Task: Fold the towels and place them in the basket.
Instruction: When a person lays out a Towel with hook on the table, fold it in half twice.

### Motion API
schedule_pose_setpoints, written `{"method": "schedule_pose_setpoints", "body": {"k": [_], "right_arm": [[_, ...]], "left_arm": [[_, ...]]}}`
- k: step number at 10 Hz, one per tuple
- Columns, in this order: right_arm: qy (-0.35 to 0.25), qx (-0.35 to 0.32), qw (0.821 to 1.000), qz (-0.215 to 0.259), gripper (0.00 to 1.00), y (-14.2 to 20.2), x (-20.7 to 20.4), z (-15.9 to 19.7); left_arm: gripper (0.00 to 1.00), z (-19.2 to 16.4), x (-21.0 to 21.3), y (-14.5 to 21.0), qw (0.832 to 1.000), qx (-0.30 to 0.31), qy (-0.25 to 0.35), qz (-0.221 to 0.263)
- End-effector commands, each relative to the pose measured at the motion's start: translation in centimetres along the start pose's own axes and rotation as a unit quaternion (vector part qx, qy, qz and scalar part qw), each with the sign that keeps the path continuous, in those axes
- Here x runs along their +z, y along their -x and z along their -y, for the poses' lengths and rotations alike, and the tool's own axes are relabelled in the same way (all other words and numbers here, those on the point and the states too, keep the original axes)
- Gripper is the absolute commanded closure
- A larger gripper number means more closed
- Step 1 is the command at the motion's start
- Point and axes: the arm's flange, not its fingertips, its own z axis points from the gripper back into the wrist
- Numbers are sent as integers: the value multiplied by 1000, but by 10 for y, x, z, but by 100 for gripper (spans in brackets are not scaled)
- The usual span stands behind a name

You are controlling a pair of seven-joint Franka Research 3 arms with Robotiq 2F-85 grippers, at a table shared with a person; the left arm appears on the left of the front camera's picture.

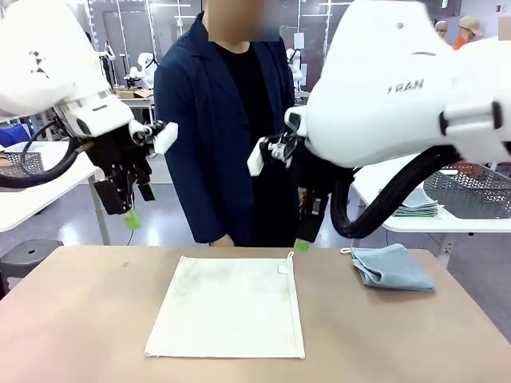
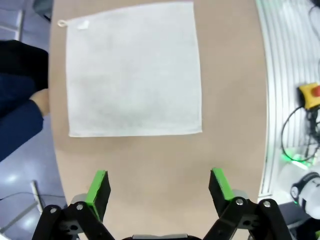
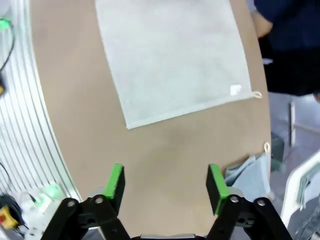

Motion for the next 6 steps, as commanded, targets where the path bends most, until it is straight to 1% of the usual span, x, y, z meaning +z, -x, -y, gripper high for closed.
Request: {"method": "schedule_pose_setpoints", "body": {"k": [1,2,3,5,6], "right_arm": [[-8,97,995,-19,0,1,-11,-3],[-14,126,992,-26,0,-3,-21,-8],[-25,155,987,-30,0,-6,-32,-8],[-33,164,984,-58,0,-13,-49,-5],[-37,163,984,-63,0,-15,-54,-4]], "left_arm": [[0,19,-14,-2,999,4,3,-44],[0,28,-24,-4,998,5,0,-69],[0,39,-36,-3,997,4,2,-81],[0,58,-52,-3,995,3,-6,-102],[0,63,-57,-3,994,4,-18,-105]]}}
